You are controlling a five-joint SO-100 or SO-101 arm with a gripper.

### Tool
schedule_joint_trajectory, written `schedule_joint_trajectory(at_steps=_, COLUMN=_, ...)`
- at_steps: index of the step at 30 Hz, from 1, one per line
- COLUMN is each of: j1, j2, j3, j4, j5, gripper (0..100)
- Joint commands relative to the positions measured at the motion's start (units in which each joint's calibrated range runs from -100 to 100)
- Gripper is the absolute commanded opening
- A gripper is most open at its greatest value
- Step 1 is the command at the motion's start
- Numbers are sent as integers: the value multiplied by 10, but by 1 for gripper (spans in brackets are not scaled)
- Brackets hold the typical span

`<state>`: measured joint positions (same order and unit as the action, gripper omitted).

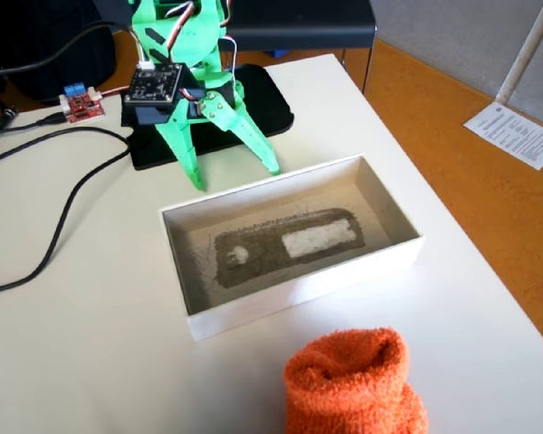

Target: Remove orange objects from table

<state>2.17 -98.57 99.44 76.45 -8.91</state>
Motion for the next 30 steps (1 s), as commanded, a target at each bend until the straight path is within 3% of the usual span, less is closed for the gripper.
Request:
schedule_joint_trajectory(at_steps=1, j1=-1, j2=1, j3=2, j4=3, j5=-2, gripper=42)
schedule_joint_trajectory(at_steps=17, j1=-29, j2=1, j3=2, j4=4, j5=-1, gripper=42)
schedule_joint_trajectory(at_steps=19, j1=-7, j2=1, j3=1, j4=-13, j5=27, gripper=42)
schedule_joint_trajectory(at_steps=22, j1=19, j2=22, j3=0, j4=-60, j5=186, gripper=42)
schedule_joint_trajectory(at_steps=26, j1=30, j2=96, j3=-75, j4=-131, j5=189, gripper=42)
schedule_joint_trajectory(at_steps=30, j1=18, j2=204, j3=-236, j4=-133, j5=170, gripper=42)
